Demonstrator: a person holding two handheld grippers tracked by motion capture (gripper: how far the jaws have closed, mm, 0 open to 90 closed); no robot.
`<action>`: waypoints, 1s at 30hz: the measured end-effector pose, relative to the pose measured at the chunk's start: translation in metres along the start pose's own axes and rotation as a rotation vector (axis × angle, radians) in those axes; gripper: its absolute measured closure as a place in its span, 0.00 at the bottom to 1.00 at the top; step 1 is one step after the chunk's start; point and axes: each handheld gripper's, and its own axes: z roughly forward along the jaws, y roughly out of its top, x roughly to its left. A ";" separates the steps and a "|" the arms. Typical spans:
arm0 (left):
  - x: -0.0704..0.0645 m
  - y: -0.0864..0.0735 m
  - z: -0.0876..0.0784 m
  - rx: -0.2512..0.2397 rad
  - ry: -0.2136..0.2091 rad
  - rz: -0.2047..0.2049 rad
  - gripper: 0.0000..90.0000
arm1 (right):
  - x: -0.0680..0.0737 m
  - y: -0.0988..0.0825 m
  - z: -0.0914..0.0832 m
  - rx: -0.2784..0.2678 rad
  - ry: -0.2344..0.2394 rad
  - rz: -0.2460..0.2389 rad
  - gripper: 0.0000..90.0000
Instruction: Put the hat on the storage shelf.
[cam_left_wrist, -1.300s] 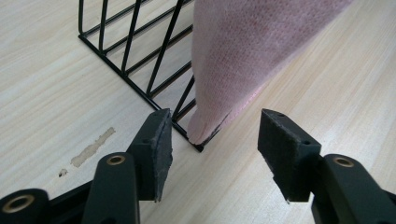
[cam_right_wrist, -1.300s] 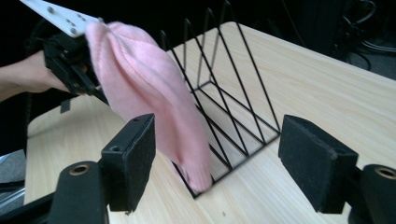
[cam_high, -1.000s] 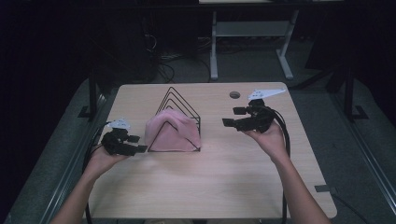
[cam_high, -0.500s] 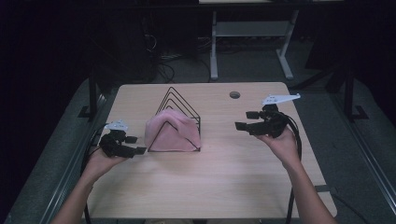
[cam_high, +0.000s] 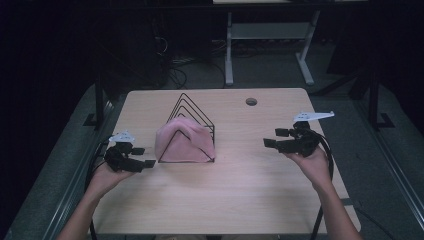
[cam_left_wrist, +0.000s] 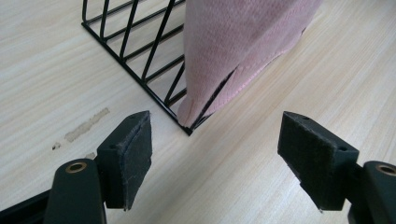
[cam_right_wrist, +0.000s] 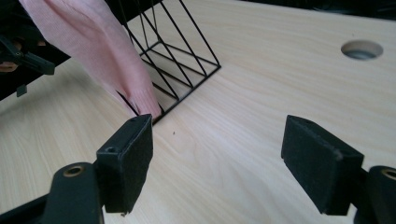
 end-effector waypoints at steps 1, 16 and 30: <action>0.000 -0.002 0.000 -0.001 0.001 -0.006 0.28 | -0.003 -0.006 -0.002 0.001 -0.003 0.011 0.27; -0.004 -0.016 -0.003 -0.013 0.013 -0.016 0.28 | -0.018 -0.048 -0.021 0.005 -0.043 0.079 0.27; -0.008 -0.026 -0.004 -0.019 0.034 -0.011 0.27 | -0.023 -0.086 -0.033 0.024 -0.082 0.127 0.26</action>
